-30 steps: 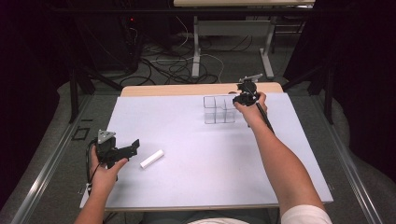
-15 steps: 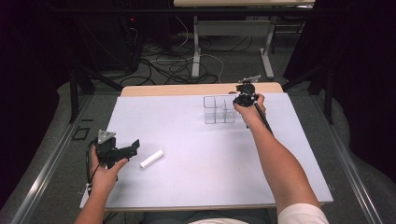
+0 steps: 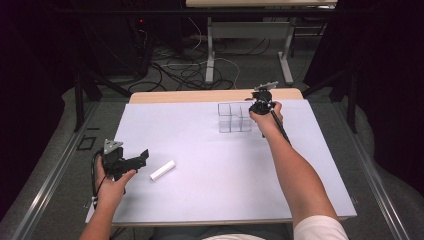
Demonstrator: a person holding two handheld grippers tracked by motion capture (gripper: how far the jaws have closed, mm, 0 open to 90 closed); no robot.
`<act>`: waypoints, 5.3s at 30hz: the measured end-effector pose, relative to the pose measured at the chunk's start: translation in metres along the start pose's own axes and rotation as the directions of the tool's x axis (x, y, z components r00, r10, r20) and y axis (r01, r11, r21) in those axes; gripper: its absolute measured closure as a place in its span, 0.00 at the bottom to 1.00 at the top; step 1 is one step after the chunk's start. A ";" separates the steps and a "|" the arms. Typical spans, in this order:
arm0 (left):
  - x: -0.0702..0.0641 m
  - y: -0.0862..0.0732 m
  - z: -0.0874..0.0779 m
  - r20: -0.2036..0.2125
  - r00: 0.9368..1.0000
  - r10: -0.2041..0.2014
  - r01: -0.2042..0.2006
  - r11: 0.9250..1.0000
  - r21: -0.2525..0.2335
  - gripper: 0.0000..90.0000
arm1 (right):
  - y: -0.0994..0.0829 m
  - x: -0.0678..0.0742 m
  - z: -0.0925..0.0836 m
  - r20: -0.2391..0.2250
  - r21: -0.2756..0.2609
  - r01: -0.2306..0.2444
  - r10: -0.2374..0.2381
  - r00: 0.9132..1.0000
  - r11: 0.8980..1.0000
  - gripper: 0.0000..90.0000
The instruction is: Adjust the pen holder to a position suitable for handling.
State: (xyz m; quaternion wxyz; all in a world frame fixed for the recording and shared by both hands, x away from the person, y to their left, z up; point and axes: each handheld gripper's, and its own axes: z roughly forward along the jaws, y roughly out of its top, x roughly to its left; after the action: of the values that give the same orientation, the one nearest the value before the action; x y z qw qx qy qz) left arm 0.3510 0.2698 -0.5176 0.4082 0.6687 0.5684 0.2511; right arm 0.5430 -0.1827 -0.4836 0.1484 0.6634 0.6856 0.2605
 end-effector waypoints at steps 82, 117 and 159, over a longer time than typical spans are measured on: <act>-0.011 0.000 0.004 0.014 1.000 0.027 -0.027 1.000 0.016 0.00 | -0.093 0.006 -0.065 -0.163 0.042 0.057 -0.049 0.985 0.998 0.92; -0.011 -0.002 0.006 0.000 0.999 0.045 -0.045 0.999 0.027 0.01 | -0.127 -0.022 -0.057 -0.183 -0.195 0.121 -0.157 0.970 0.973 1.00; -0.011 -0.002 0.007 -0.003 0.999 0.051 -0.051 0.998 0.034 0.01 | -0.133 0.038 -0.049 -0.191 -0.160 0.115 -0.145 0.971 0.980 1.00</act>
State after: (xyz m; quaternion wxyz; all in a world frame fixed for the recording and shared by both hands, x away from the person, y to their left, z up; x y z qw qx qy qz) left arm 0.3526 0.2580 -0.5217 0.3893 0.6893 0.5562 0.2531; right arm 0.4025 -0.1512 -0.5113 0.1437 0.5742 0.7182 0.3658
